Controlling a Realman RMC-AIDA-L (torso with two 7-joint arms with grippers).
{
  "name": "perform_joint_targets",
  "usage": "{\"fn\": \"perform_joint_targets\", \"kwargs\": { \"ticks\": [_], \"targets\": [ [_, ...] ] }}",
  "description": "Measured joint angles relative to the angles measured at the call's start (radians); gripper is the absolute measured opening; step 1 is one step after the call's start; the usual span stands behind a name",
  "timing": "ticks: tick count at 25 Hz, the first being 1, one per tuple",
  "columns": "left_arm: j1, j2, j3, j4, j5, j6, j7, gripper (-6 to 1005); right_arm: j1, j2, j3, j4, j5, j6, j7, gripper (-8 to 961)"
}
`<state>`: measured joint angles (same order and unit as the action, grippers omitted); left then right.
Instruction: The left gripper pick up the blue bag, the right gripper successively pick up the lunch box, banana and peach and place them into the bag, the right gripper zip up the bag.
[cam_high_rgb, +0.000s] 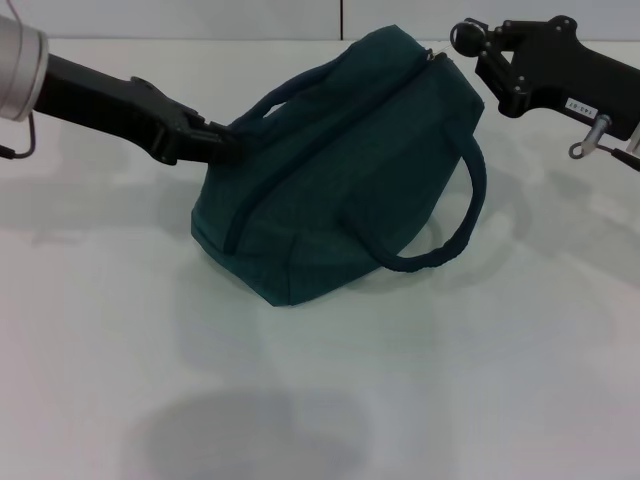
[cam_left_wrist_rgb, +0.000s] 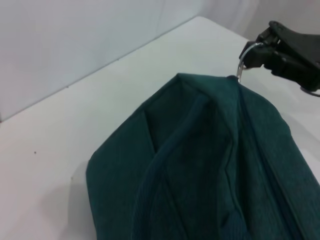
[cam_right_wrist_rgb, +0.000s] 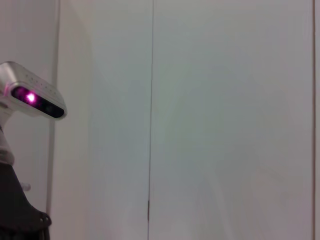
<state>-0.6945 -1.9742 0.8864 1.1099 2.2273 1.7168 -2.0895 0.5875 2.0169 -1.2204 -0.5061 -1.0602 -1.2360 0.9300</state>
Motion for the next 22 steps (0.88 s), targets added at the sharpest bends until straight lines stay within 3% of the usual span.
{"fn": "perform_joint_targets", "kwargs": {
  "ticks": [5,15,18,22],
  "targets": [
    [0.001,0.004,-0.073,-0.015,-0.031,0.040,0.047,203,0.000,0.001,0.000,0.000,0.001,0.029,-0.009,66],
    [0.025,0.052,-0.095,-0.088,-0.125,0.050,0.085,82,0.005,0.003,-0.003,0.016,0.001,0.101,-0.032,67],
    [0.027,0.050,-0.111,-0.091,-0.135,0.038,0.094,34,0.008,0.003,-0.005,0.026,0.001,0.105,-0.034,68],
    [0.020,0.023,-0.135,-0.077,-0.191,0.007,0.158,36,0.009,0.005,-0.007,0.028,0.004,0.097,-0.044,69]
  ]
}}
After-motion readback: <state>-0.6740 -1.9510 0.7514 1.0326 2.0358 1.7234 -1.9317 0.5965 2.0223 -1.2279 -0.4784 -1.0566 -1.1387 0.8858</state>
